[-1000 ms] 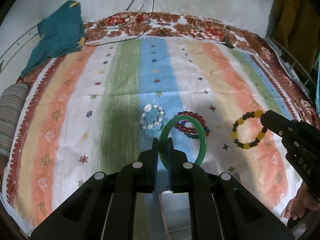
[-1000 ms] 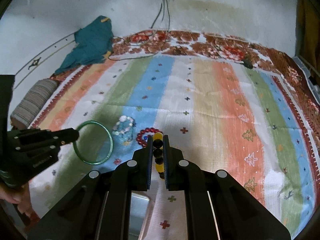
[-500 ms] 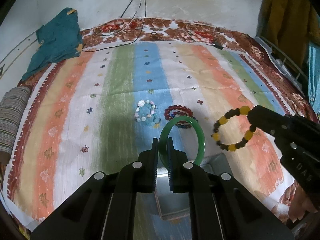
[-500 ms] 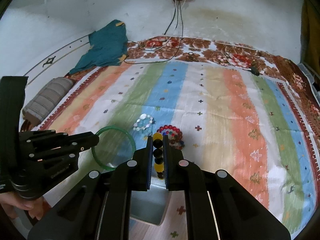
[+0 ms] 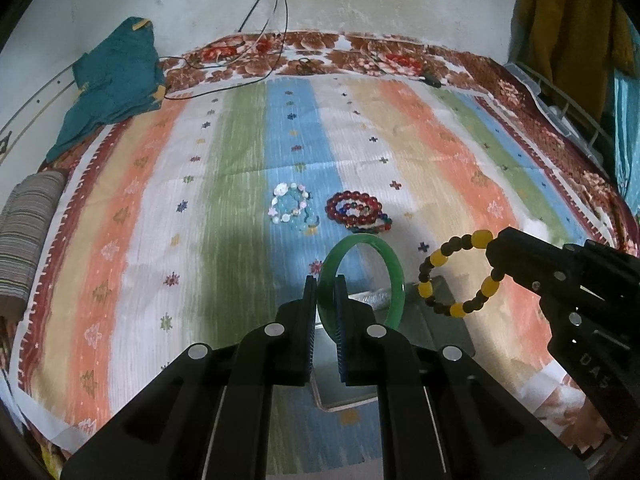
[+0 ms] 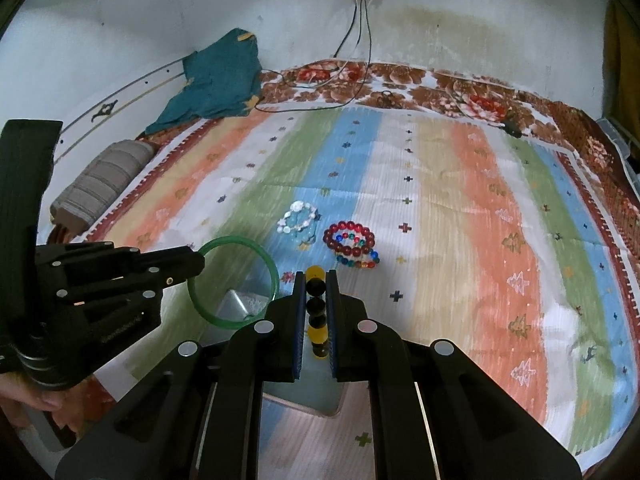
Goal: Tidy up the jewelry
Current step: 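Carry the bangle with the left tool into the tin while the right tool drops the yellow-black bracelet there, then move both open tools back over the remaining bead bracelets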
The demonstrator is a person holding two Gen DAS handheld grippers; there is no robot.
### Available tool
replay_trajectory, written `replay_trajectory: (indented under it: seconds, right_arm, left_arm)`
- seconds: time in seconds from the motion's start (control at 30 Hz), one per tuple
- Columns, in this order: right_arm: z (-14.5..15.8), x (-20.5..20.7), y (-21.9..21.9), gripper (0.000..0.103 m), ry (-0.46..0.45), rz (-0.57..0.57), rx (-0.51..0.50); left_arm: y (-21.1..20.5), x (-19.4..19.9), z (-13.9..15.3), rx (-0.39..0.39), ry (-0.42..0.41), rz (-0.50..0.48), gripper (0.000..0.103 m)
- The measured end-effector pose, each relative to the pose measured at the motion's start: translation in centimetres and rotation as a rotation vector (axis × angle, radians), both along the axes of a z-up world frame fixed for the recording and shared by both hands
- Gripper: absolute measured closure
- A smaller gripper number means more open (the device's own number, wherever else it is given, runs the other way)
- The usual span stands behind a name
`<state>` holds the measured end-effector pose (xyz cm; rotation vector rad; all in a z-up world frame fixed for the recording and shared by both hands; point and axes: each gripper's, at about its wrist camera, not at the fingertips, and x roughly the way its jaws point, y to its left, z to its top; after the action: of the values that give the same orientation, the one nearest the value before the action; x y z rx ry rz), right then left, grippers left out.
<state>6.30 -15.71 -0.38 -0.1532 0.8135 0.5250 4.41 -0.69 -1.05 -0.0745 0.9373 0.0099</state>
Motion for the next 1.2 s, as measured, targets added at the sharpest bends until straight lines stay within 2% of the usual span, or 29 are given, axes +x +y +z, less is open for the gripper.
replay_trajectory:
  seconds: [0.17,0.33,0.37,0.4,0.47,0.57,0.9,1.2]
  right_arm:
    - [-0.3,-0.6,-0.3,0.092,0.016,0.011,0.005]
    - [-1.2,-0.1,-0.3,0.092,0.038,0.007,-0.013]
    - [-1.2,0.1,-0.5,0.087,0.041,-0.002,-0.008]
    - [-1.2,0.2,-0.7,0.074,0.041,-0.011,-0.003]
    - [-1.1,0.5,-1.0,0.066,0.036,-0.033,0.002]
    - [-1.5,1.1,-1.5,0.065,0.042,-0.053,-0.014]
    - [-2.1,2.6,-1.8,0.048,0.06,-0.077,-0.024]
    - [-2.4,3.5,-2.1,0.04,0.071,-0.094,-0.023]
  left_arm:
    - [-0.3,-0.6,-0.1,-0.006,0.006,-0.006,0.095]
    - [-0.4,-0.6,-1.3,-0.054,0.073,-0.023,0.093]
    - [-0.4,-0.5,-1.2,-0.046,0.069,-0.017,0.093]
    - [-0.4,-0.5,-1.1,-0.034,0.063,-0.011,0.087]
    - [-0.2,-0.5,-0.9,-0.03,0.054,0.001,0.075]
    - [0.4,-0.1,-0.9,-0.025,0.054,0.023,0.073]
    - [3.0,1.4,-1.0,-0.048,0.061,0.116,0.047]
    - [4.5,2.7,-1.5,-0.063,0.073,0.171,0.035]
